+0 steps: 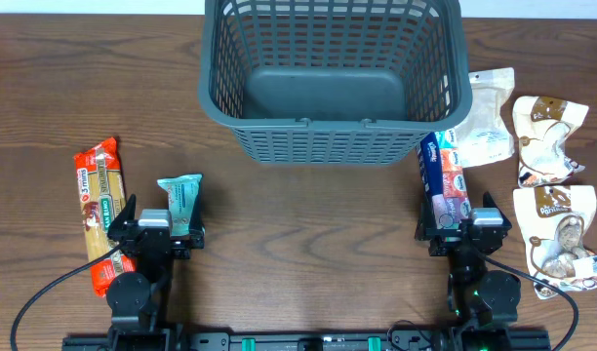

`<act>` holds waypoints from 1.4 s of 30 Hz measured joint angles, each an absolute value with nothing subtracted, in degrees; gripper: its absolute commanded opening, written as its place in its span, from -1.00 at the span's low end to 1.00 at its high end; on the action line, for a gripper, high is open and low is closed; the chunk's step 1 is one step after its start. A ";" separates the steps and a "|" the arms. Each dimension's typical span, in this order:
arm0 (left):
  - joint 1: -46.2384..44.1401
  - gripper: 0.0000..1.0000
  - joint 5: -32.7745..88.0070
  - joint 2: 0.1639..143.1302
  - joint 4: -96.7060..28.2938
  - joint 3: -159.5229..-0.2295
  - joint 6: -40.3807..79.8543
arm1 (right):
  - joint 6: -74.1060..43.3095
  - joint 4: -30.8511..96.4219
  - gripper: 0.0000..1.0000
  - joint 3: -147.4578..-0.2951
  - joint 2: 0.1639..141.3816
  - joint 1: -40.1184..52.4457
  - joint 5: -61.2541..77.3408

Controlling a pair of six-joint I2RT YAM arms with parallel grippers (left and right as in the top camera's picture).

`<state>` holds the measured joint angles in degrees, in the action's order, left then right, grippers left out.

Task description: Pack container

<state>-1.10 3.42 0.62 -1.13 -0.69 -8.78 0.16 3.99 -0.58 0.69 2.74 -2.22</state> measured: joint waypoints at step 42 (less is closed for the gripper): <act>-1.10 0.97 3.42 0.62 -1.13 -0.69 -8.58 | -7.90 5.93 0.98 -1.13 2.66 2.74 0.67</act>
